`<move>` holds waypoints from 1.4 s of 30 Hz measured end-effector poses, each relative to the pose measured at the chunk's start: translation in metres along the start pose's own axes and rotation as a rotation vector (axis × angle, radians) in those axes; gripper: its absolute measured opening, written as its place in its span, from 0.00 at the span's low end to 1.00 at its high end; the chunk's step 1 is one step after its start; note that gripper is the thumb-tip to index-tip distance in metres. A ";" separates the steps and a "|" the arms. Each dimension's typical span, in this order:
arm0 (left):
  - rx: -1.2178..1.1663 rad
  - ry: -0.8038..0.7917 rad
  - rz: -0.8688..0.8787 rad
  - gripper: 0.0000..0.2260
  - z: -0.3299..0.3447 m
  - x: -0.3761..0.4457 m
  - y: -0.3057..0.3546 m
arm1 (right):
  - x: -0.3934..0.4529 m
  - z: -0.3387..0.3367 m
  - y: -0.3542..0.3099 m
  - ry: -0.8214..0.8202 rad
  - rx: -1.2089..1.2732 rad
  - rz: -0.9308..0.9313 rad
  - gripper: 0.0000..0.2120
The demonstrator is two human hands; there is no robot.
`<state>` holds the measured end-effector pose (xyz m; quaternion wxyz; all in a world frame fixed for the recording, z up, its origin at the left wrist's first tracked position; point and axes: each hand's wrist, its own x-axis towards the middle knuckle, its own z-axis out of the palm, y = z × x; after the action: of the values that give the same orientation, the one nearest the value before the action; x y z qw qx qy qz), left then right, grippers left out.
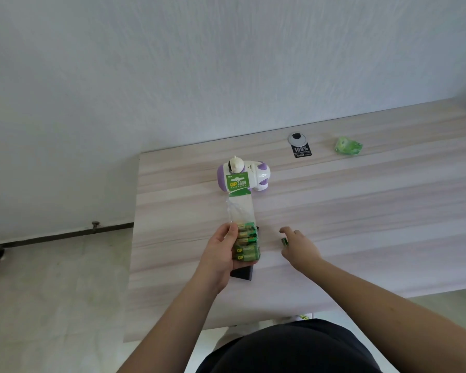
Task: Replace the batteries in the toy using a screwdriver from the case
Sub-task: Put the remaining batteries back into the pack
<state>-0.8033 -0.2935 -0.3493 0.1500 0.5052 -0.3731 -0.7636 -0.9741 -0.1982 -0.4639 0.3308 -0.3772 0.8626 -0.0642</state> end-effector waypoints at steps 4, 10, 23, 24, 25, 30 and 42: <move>0.005 -0.041 -0.002 0.11 0.010 -0.002 0.001 | -0.024 -0.029 -0.001 0.073 0.355 -0.049 0.14; 0.016 -0.118 0.019 0.11 0.030 -0.006 0.000 | -0.077 -0.085 -0.011 0.302 0.978 -0.053 0.04; 0.002 -0.171 -0.004 0.15 0.064 -0.014 -0.007 | -0.113 -0.113 -0.009 0.376 1.052 -0.209 0.11; -0.008 -0.175 -0.015 0.16 0.066 -0.014 -0.008 | -0.112 -0.114 -0.007 0.386 1.041 -0.208 0.11; -0.018 -0.175 -0.031 0.18 0.068 -0.015 -0.008 | -0.111 -0.114 -0.005 0.394 1.033 -0.208 0.11; -0.068 -0.149 -0.083 0.23 0.076 -0.013 -0.013 | -0.108 -0.114 0.001 0.392 1.013 -0.244 0.13; 0.005 -0.172 0.045 0.15 0.091 -0.016 -0.021 | -0.105 -0.121 0.004 0.459 0.757 -0.300 0.07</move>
<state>-0.8736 -0.2312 -0.3350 0.1331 0.4297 -0.3978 -0.7997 -0.9994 -0.1399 -0.3165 0.2328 -0.3265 0.7654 -0.5033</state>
